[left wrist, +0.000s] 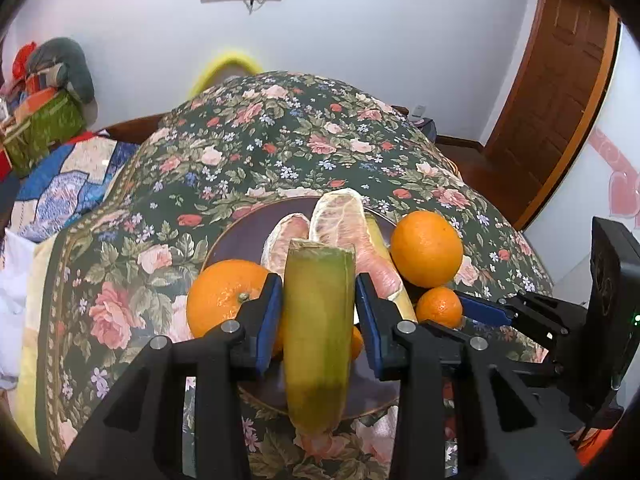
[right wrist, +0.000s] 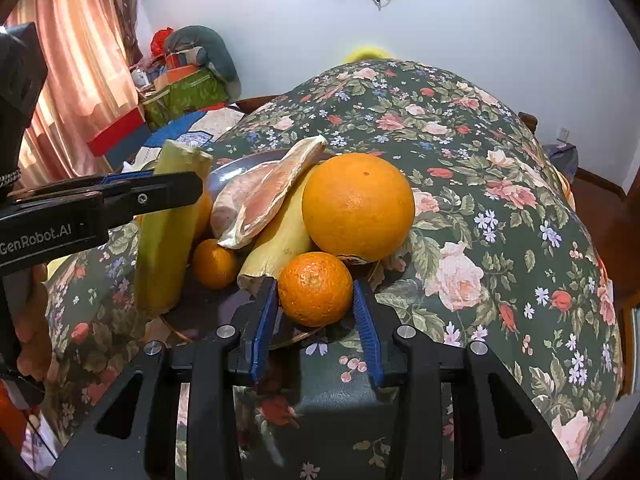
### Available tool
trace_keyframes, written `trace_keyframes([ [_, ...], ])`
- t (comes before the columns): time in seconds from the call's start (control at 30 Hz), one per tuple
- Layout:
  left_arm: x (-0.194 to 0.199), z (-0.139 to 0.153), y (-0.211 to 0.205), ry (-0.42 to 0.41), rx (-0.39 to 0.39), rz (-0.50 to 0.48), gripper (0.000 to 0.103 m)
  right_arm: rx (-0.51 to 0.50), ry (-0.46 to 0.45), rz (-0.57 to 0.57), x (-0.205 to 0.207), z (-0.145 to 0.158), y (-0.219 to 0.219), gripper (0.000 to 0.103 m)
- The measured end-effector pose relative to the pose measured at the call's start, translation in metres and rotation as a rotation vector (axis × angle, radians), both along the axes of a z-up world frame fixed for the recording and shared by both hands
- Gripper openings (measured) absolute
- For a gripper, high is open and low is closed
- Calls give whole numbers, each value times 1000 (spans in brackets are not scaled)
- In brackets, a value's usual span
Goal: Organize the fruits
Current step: 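Lay the sugarcane stalk on the plate with left tool while right tool places the mandarin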
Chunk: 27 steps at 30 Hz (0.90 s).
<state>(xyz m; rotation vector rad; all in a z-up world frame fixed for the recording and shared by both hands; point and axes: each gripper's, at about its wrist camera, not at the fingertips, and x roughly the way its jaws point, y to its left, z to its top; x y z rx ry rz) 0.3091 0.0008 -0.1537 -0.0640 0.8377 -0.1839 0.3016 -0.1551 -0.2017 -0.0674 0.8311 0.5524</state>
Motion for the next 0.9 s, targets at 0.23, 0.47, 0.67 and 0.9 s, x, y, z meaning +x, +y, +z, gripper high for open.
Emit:
trace_keyframes([
  [0.23,-10,12,5,-19,-20,22,42,-2,-18,-1,-7,7,-4,44],
  [0.47,-34,26,8,-31,-18,29,43,5,-43,-9,-24,24,-11,44],
  [0.67,-59,34,4,-29,-19,25,44,9,-67,-16,-45,38,-18,44],
  [0.9,-87,36,-10,-19,-13,4,52,3,-90,-30,-68,49,-28,44],
])
